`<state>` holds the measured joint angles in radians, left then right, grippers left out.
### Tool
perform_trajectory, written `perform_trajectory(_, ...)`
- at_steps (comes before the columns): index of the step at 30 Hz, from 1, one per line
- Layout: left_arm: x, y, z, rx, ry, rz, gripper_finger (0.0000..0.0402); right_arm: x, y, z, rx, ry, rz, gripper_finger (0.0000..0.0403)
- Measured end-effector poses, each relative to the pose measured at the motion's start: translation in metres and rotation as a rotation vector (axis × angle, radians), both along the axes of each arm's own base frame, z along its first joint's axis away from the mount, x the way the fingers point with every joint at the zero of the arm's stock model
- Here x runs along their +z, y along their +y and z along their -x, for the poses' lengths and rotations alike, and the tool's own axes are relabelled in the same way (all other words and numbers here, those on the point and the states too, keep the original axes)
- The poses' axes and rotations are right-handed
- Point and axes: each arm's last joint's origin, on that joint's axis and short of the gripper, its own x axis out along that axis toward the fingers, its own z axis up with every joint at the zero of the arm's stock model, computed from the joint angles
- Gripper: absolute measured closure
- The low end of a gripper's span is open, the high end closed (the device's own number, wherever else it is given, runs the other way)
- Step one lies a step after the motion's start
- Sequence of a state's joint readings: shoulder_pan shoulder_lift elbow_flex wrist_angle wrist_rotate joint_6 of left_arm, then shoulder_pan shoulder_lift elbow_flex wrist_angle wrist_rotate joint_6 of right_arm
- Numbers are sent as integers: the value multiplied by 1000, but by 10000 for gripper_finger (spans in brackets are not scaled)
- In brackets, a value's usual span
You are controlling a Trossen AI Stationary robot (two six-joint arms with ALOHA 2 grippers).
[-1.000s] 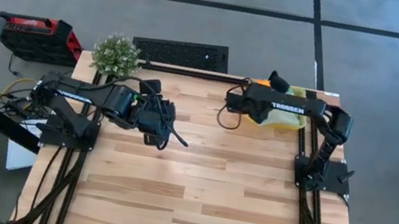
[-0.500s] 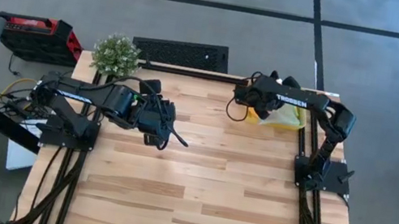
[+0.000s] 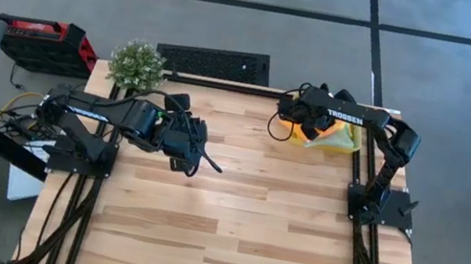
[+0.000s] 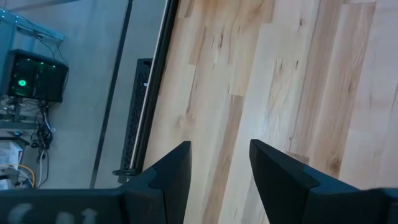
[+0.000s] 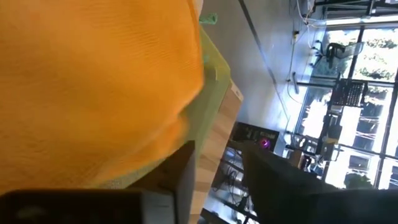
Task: Fold microfiber towels
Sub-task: Put the orange towel into the bin
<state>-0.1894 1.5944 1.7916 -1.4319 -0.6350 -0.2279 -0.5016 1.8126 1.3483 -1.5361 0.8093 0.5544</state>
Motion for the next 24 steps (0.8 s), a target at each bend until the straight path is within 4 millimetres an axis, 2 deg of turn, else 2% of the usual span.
perform_trajectory(4,0,0,0,2,-2,1,245,1,0,0,-2,7,-4,211)
perform_trajectory(8,0,0,0,3,-2,1,245,11,4,-5,18,-9,6,185)
perform_trajectory(15,0,0,1,4,12,-1,245,58,29,-8,140,-173,2,182)
perform_trajectory(17,-1,0,2,9,20,0,245,68,35,-6,202,-247,-57,184)
perform_trajectory(20,-1,1,4,24,25,5,245,74,44,-5,366,-355,-195,190)
perform_trajectory(24,-2,1,6,49,40,10,245,62,59,-14,661,-489,-424,198)
